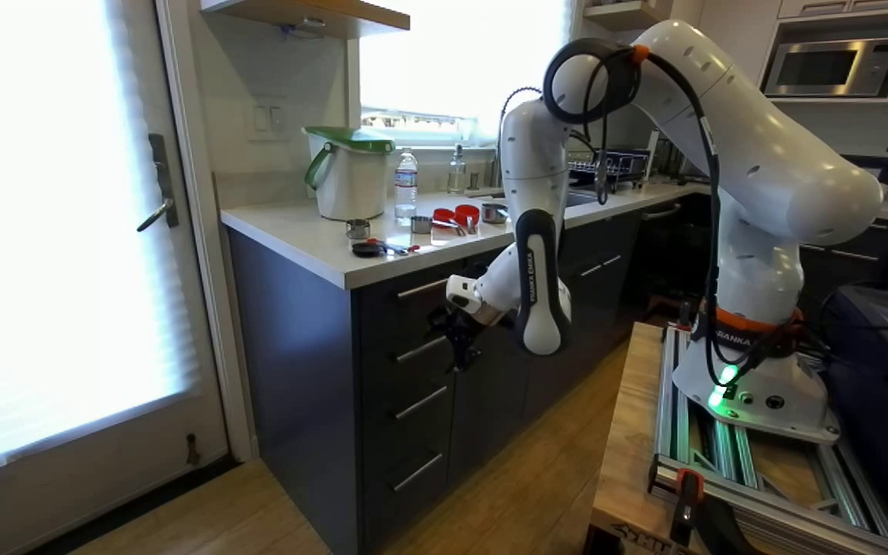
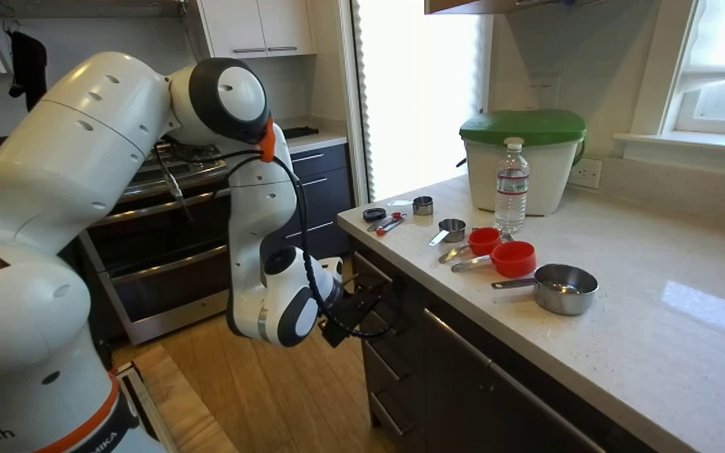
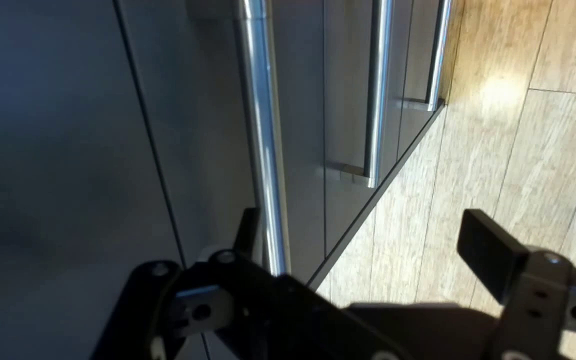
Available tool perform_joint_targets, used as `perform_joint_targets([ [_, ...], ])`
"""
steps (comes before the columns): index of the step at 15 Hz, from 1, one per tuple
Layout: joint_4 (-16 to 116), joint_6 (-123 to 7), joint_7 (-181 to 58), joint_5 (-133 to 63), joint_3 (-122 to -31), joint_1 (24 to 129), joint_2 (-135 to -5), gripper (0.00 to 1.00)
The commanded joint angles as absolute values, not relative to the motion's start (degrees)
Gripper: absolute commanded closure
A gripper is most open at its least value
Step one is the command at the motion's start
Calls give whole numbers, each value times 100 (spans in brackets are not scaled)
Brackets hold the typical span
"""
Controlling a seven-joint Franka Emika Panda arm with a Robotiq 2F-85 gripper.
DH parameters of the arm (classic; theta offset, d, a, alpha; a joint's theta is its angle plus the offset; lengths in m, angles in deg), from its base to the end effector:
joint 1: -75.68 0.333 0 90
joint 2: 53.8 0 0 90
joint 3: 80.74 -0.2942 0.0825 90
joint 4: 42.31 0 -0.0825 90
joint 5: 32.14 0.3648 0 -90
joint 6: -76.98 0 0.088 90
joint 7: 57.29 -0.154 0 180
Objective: Open the second far left drawer from the top fully
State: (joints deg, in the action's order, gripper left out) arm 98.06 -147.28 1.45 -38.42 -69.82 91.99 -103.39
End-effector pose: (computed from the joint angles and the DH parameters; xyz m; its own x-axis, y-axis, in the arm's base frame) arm 0.4556 0.0457 0.0146 0.1796 0.9671 0.1803 0.8043 -0.2499 0.5391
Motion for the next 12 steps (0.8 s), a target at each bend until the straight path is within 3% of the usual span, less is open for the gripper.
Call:
perform_joint_targets([
  [1, 9469, -14970, 314, -3418, -6882, 9488, -10787, 0],
  [12, 8925, -15080, 643, -2652, -6637, 9930, -11293, 2],
])
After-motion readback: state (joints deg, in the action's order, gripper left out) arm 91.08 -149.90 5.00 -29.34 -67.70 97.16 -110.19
